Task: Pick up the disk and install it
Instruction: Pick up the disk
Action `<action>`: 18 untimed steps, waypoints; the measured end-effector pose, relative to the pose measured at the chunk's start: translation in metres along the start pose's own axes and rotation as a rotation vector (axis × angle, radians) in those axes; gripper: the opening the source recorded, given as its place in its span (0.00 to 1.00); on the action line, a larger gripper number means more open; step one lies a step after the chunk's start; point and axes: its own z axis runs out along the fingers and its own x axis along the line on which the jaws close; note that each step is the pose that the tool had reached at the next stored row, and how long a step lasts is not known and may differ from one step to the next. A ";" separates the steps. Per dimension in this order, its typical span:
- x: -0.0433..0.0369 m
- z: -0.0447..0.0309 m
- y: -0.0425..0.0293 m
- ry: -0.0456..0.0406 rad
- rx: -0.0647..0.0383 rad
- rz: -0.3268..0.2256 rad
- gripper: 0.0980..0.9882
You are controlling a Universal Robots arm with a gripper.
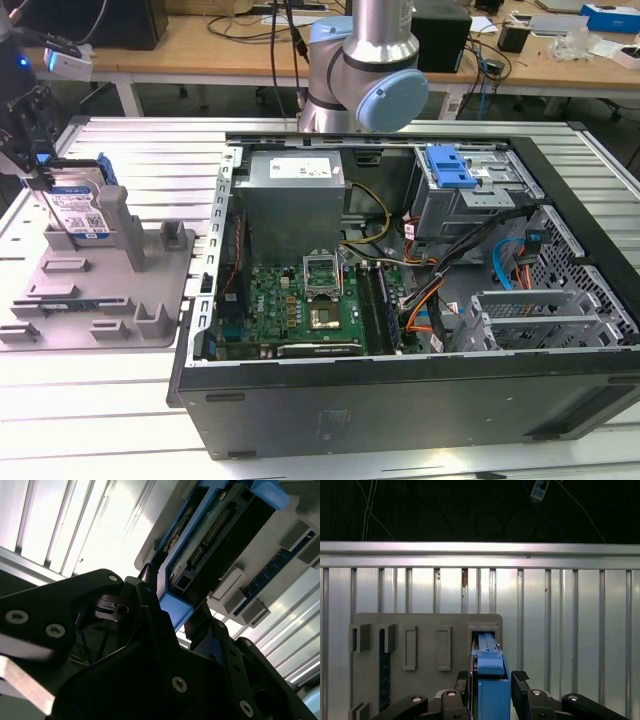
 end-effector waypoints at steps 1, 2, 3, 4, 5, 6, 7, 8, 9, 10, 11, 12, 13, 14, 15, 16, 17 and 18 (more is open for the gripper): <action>0.0000 0.0003 0.0000 0.0001 0.000 0.000 0.42; 0.0000 0.0005 0.0000 0.0001 0.000 0.000 0.42; 0.0000 0.0007 0.0001 0.0001 0.000 0.000 0.42; 0.0000 0.0008 0.0001 0.0001 0.000 0.000 0.42; 0.0000 0.0009 0.0001 0.0000 0.001 0.000 0.42; 0.0000 0.0009 0.0002 -0.0001 0.001 0.000 0.42; 0.0000 0.0009 0.0004 0.0000 0.002 0.000 0.40; 0.0001 0.0008 0.0005 0.0003 0.002 0.000 0.40; 0.0000 0.0009 0.0006 0.0001 0.002 0.000 0.40; 0.0000 0.0009 0.0006 0.0001 0.002 0.000 0.33; 0.0000 0.0009 0.0007 0.0001 0.002 0.000 0.30; 0.0000 0.0010 0.0007 0.0000 0.002 0.000 0.30; 0.0000 0.0010 0.0007 0.0001 0.002 0.000 0.30; 0.0000 0.0010 0.0007 0.0001 0.002 0.000 0.30; 0.0000 0.0010 0.0007 0.0001 0.002 0.000 0.30; 0.0000 0.0010 0.0007 0.0000 0.002 0.000 0.30; 0.0000 0.0010 0.0007 0.0001 0.002 0.000 0.30; 0.0000 0.0010 0.0007 0.0001 0.002 0.000 0.30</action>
